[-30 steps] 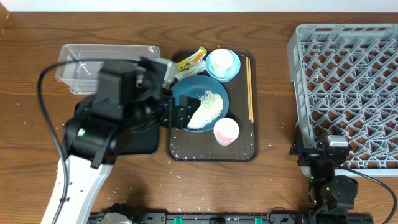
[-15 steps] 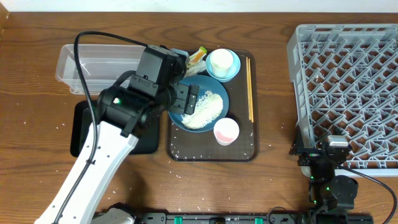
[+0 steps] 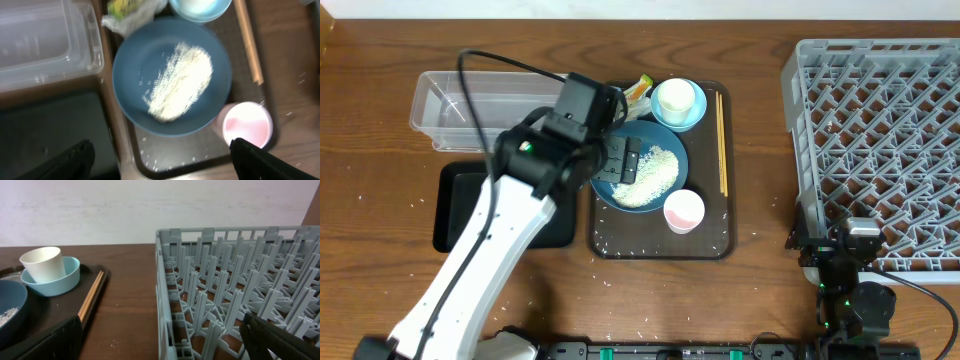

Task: Sort waste into correct bins and load items into the dishwasher rack
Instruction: 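Move the left gripper over the blue rice plate's rim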

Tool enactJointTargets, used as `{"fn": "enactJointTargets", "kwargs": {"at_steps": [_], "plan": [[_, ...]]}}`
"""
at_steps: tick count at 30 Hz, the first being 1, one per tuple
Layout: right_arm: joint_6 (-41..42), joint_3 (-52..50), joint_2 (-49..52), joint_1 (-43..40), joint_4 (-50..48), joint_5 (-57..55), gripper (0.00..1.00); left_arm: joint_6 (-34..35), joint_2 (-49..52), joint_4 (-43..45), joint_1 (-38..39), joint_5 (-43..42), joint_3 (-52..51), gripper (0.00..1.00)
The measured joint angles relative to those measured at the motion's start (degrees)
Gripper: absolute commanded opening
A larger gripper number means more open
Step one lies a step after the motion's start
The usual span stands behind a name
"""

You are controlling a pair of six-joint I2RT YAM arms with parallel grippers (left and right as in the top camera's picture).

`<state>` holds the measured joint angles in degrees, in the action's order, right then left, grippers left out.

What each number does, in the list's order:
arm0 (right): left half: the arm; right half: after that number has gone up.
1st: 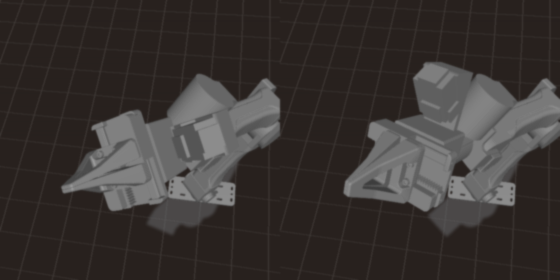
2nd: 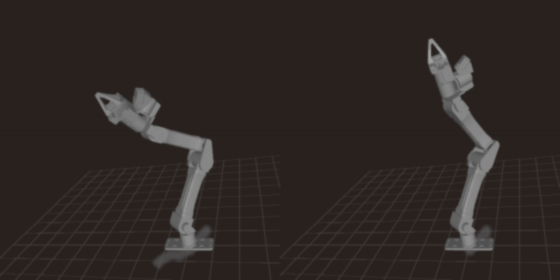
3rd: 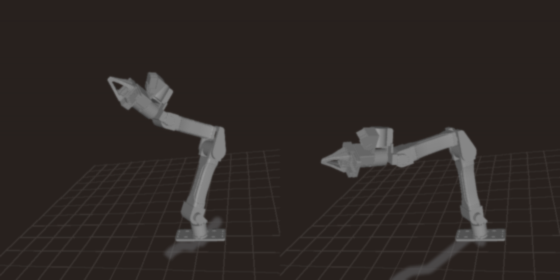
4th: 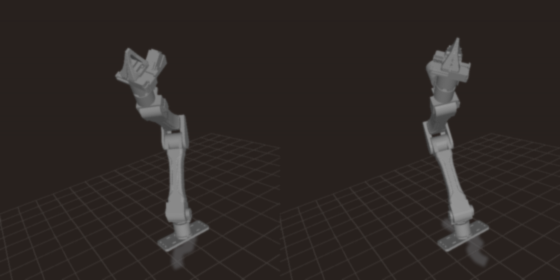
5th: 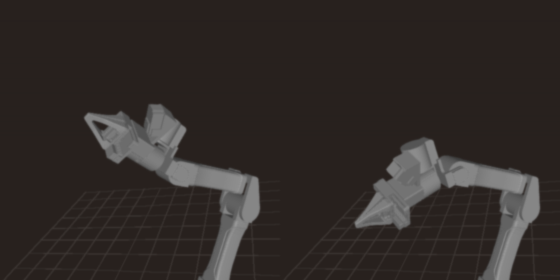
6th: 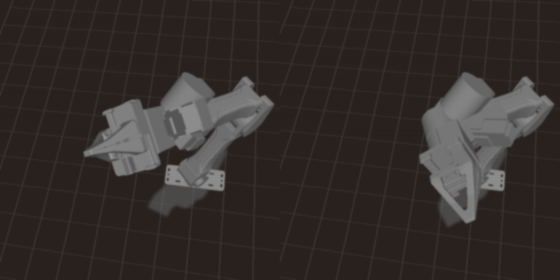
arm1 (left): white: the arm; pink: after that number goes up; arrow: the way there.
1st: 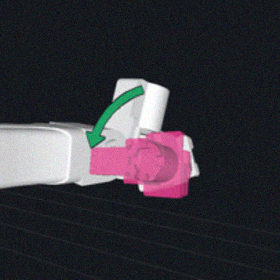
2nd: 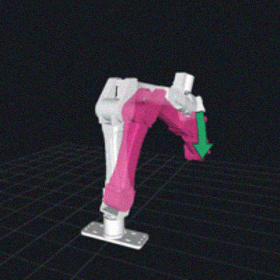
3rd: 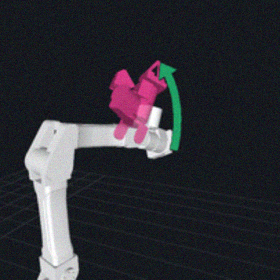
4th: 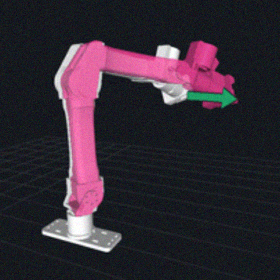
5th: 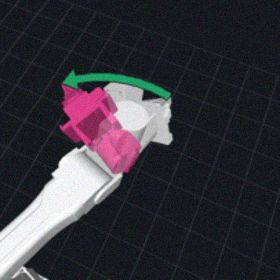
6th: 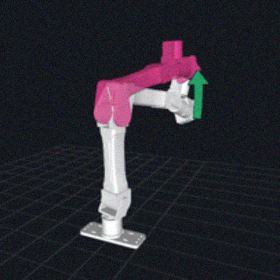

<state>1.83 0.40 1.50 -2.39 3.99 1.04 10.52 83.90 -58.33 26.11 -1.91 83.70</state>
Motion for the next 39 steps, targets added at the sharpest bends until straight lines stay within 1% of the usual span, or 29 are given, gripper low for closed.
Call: {"fn": "enactJointTargets", "kwargs": {"at_steps": [8,13,17,22,29,39], "plan": [[0.0,0.0,0.0,0.0,0.0,0.0,0.99,0.83,8.22,0.24,0.0,0.46,0.0,0.9],[0.0,0.0,0.0,0.0,0.0,0.0,0.99,4.92,9.99,0.0,0.0,0.37,0.0,0.9],[0.0,0.0,0.0,0.0,0.0,0.02,0.99,7.26,10.93,0.79,0.0,-1.46,0.0,0.89],[0.0,0.0,0.0,0.0,0.0,0.0,0.99,8.24,11.43,6.56,0.04,-3.32,0.0,0.9],[0.0,0.0,0.0,0.0,0.0,0.02,0.99,11.93,13.14,13.84,0.72,-4.44,0.0,0.9],[0.02,0.0,0.0,0.0,0.0,0.02,0.99,15.26,20.04,18.27,1.49,-7.17,0.0,0.89]]}}
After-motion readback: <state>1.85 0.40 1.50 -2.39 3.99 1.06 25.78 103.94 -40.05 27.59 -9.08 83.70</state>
